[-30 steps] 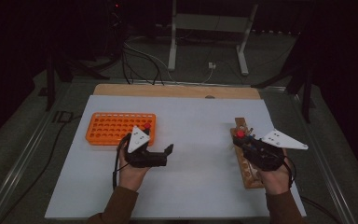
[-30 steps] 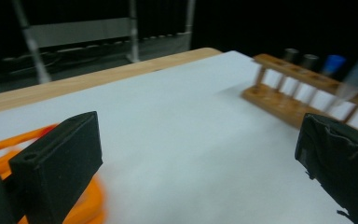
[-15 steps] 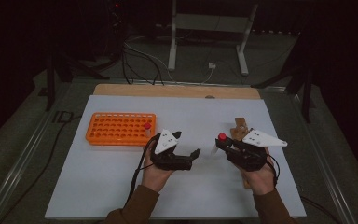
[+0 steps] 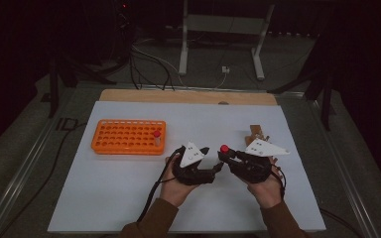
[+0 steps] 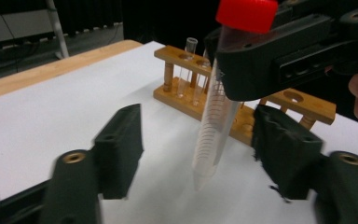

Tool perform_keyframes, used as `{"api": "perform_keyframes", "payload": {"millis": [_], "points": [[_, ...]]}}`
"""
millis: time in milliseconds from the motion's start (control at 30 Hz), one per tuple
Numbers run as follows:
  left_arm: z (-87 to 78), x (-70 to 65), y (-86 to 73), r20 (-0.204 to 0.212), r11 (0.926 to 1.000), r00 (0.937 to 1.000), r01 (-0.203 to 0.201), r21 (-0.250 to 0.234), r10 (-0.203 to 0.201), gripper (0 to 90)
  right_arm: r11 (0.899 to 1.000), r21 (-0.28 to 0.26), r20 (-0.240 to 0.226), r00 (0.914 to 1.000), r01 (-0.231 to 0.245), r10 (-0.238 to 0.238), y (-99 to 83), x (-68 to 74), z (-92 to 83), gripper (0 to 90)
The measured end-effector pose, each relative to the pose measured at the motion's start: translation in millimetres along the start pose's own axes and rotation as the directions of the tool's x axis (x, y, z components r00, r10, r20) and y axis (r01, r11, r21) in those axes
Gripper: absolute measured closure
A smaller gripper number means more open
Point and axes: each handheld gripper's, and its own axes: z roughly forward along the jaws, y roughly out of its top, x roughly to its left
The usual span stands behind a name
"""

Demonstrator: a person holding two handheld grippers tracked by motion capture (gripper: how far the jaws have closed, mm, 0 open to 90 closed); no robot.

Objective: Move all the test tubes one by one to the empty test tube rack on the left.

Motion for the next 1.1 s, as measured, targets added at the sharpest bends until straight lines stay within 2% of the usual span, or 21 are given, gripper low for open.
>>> {"api": "perform_keyframes", "payload": {"millis": [67, 200, 267, 367, 533, 633, 667, 900, 933, 1000, 1033, 1100], "points": [[2.3, -1.2, -0.7, 0.005, 0.9999, 1.0, -0.002, 0.015, 0.002, 42.8, 1.0, 0.002, -0.005, 1.0, 0.004, -0.004, 0.0, 1.4, 1.5, 74.8], [5.0, -3.7, -2.0, -0.015, 0.9996, 0.9999, 0.001, 0.03, 0.0, 57.1, 1.0, 0.009, -0.012, 0.9999, 0.006, -0.006, -0.5, 3.5, 3.3, 74.8], [5.4, -3.9, -3.1, 0.002, 0.9996, 1.0, 0.002, 0.027, -0.002, 60.6, 1.0, 0.01, -0.01, 0.9999, 0.008, -0.008, -0.8, 3.7, 3.5, 74.8], [5.4, -6.0, -4.4, 0.011, 0.9996, 0.9999, -0.009, 0.028, 0.008, 71.5, 1.0, 0.016, -0.012, 0.9999, 0.004, -0.004, -2.3, 3.3, 4.7, 74.8], [6.2, -7.8, -5.7, 0.014, 0.9989, 0.9992, -0.037, 0.028, 0.036, 74.5, 1.0, 0.018, -0.012, 0.9999, -0.002, 0.003, -2.9, 3.0, 5.0, 74.4], [6.3, -7.3, -5.9, 0.009, 0.9988, 0.9992, -0.038, 0.031, 0.038, 75.0, 1.0, 0.016, -0.015, 0.9999, -0.007, 0.007, -3.3, 1.4, 4.2, 72.9], [6.3, -6.4, -6.1, 0.005, 0.999, 0.9994, -0.035, 0.029, 0.035, 75.0, 1.0, 0.011, -0.021, 0.9997, -0.015, 0.015, -3.4, 0.8, 3.4, 70.7], [0.8, -0.3, -7.9, -0.011, 0.9996, 0.9997, -0.021, 0.02, 0.021, 75.1, 0.999, -0.014, -0.035, 0.9986, -0.04, 0.039, -8.5, -8.4, -5.1, 38.6], [0.1, 0.9, -8.3, -0.012, 0.9996, 0.9997, -0.019, 0.02, 0.02, 75.1, 0.999, -0.014, -0.035, 0.9986, -0.04, 0.039, -8.5, -8.4, -5.1, 38.6], [-1.7, 3.4, -9.1, -0.02, 0.9997, 0.9997, -0.014, 0.021, 0.014, 75.1, 0.999, -0.018, -0.013, 0.9993, -0.035, 0.035, -10.8, -10.1, -6.8, 32.3], [-3.6, 5.9, -9.8, -0.028, 0.9998, 0.9996, -0.009, 0.02, 0.009, 75.1, 0.999, -0.019, 0.006, 0.9995, -0.032, 0.032, -12.9, -11.0, -9.1, 24.6], [-4.6, 7.1, -10.0, -0.033, 0.9998, 0.9994, -0.007, 0.021, 0.007, 75.1, 0.999, -0.019, 0.031, 0.9991, -0.028, 0.029, -14.7, -12.3, -11.1, 18.2]]}}
